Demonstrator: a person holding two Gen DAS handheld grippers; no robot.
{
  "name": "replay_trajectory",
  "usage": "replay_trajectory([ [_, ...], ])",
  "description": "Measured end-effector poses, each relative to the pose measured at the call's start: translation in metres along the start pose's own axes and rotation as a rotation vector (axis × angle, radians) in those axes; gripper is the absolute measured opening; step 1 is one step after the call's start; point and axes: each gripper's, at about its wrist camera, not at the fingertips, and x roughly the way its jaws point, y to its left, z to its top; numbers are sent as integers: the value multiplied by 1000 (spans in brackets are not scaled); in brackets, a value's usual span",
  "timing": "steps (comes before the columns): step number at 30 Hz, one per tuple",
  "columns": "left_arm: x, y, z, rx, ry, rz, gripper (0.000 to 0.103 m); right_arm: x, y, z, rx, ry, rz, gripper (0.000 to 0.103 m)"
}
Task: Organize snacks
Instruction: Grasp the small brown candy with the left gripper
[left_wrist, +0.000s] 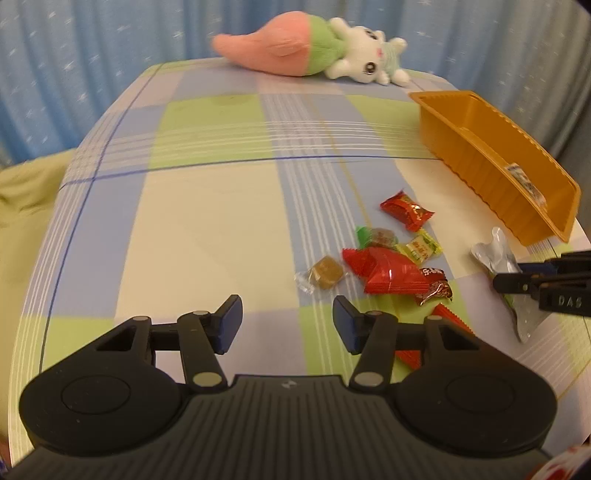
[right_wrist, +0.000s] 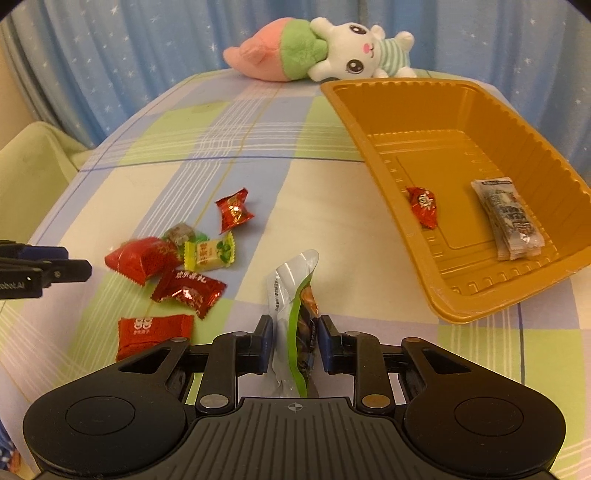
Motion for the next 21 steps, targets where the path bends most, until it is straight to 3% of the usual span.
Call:
replay_trajectory([
  [13,36,-18,14,236,-2,-59,39,-8,-7,0,67,1,-10,27],
  [16,42,-21,15,268,7,-64,32,-9,-8,0,77,-1,-12,27],
  [21,45,-27,15,305,0,-65,30,-10,-9,-1,86,2,-14,27],
])
